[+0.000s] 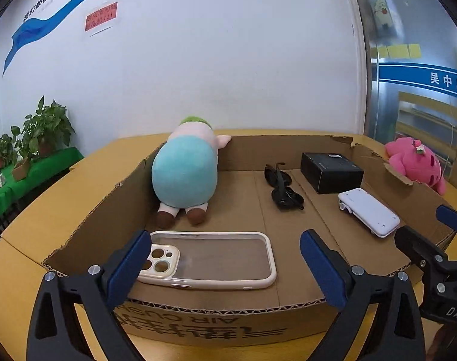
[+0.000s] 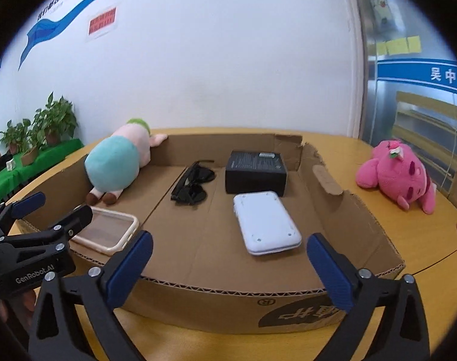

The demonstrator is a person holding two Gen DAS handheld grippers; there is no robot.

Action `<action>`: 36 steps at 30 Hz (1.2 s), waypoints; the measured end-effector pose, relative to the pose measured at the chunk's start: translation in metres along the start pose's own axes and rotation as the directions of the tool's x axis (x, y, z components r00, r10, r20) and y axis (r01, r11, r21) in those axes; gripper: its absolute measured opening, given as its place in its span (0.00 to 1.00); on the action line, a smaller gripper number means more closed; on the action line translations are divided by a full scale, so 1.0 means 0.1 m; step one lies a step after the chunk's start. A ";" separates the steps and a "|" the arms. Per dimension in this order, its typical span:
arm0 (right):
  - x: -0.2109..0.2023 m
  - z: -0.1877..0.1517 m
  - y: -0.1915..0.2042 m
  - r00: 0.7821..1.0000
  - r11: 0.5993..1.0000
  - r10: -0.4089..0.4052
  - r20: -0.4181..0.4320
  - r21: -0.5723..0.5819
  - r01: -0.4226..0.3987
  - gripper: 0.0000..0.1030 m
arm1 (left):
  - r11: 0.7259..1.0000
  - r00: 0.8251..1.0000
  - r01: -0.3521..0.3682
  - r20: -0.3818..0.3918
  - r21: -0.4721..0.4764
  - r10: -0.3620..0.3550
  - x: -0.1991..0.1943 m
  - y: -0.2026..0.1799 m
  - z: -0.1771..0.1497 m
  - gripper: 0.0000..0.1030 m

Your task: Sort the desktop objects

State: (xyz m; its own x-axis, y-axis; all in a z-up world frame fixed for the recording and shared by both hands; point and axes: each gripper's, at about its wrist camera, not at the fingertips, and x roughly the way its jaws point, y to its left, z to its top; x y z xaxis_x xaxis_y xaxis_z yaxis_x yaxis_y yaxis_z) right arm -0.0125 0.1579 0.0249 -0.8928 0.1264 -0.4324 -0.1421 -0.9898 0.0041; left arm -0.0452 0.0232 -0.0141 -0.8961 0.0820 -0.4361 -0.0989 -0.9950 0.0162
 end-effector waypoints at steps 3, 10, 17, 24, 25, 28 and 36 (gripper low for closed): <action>-0.01 -0.01 0.01 1.000 1.000 -0.014 0.003 0.001 0.014 0.99 | 1.000 1.000 -0.003 -0.001 0.000 0.003 0.00 -0.01 0.02 0.98; -0.03 0.00 -0.01 1.000 1.000 -0.009 0.002 0.003 0.009 0.99 | 1.000 1.000 -0.002 -0.001 0.001 0.002 0.00 0.01 0.04 0.99; -0.03 0.00 -0.01 1.000 1.000 -0.008 0.002 0.003 0.008 0.99 | 1.000 1.000 -0.001 -0.001 0.001 0.001 -0.01 0.00 0.04 0.99; -0.04 0.00 -0.01 1.000 1.000 -0.009 0.002 0.002 0.009 0.99 | 1.000 1.000 -0.002 0.000 0.002 0.002 -0.01 0.00 0.04 0.99; -0.04 0.00 -0.01 1.000 1.000 -0.008 0.002 0.003 0.008 0.99 | 1.000 1.000 -0.002 0.000 0.002 0.002 -0.01 0.00 0.04 0.99; -0.04 0.00 -0.01 1.000 1.000 -0.008 0.002 0.002 0.008 0.99 | 1.000 1.000 -0.001 -0.001 0.002 0.001 0.00 0.01 0.04 0.99; -0.04 0.00 -0.01 1.000 1.000 -0.009 0.002 0.002 0.009 0.99 | 1.000 1.000 -0.001 0.000 0.001 0.001 0.00 0.00 0.04 0.99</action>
State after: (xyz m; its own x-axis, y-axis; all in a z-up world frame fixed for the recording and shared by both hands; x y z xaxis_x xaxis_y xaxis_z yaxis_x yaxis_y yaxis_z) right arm -0.0088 0.1584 0.0264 -0.8924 0.1349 -0.4306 -0.1507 -0.9886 0.0025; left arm -0.0469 0.0229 -0.0109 -0.8964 0.0806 -0.4360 -0.0981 -0.9950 0.0177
